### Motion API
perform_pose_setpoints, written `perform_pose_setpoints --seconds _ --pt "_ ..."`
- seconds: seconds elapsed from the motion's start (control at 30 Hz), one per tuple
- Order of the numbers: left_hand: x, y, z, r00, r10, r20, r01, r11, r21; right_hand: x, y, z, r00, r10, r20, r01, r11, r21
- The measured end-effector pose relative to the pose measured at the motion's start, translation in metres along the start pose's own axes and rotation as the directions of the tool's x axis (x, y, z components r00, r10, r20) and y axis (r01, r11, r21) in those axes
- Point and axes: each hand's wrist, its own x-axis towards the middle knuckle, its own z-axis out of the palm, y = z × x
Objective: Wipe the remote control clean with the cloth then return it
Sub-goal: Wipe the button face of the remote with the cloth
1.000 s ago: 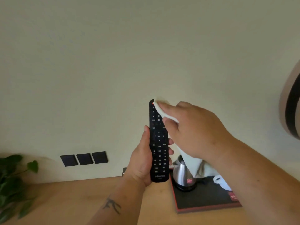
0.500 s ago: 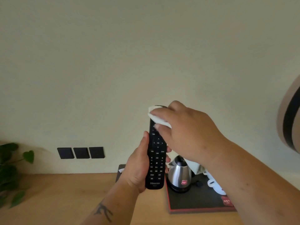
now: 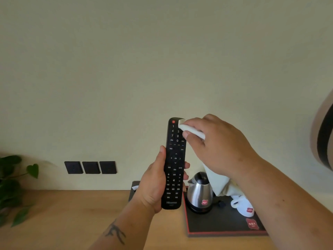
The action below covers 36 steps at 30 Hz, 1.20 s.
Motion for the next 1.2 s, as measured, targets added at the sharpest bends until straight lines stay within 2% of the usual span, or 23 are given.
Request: perform_pose_setpoints --seconds 0.2,0.37,0.53,0.77,0.93,1.07,1.2 --pt "-0.001 0.003 -0.001 1.0 -0.013 0.002 0.013 0.998 -0.056 0.005 0.008 -0.006 0.999 0.05 0.013 -0.05 0.999 -0.011" --pt "0.0 0.008 0.004 0.999 -0.025 0.029 0.026 0.998 -0.061 0.008 -0.014 -0.004 0.989 -0.101 -0.107 0.091 0.992 -0.091" --pt "-0.001 0.011 0.001 0.998 -0.044 0.039 0.047 0.997 -0.069 -0.001 -0.019 0.004 0.986 -0.151 -0.064 0.135 0.969 -0.206" --pt "-0.005 0.009 0.003 0.999 -0.021 0.038 0.022 0.999 -0.024 0.008 -0.024 -0.001 0.985 -0.144 -0.095 0.124 0.975 -0.185" --pt "-0.002 0.007 -0.003 1.0 -0.015 0.001 0.015 1.0 -0.002 -0.007 -0.03 -0.002 0.989 -0.148 0.001 0.147 0.981 -0.126" --pt "-0.003 0.006 0.0 1.0 -0.017 0.018 0.017 0.999 0.028 0.007 -0.025 -0.005 0.981 -0.162 -0.103 0.152 0.983 -0.1" --pt "-0.004 0.006 0.004 0.999 0.003 0.049 -0.003 1.0 0.009 0.009 -0.018 -0.005 0.985 -0.159 -0.064 0.149 0.978 -0.148"
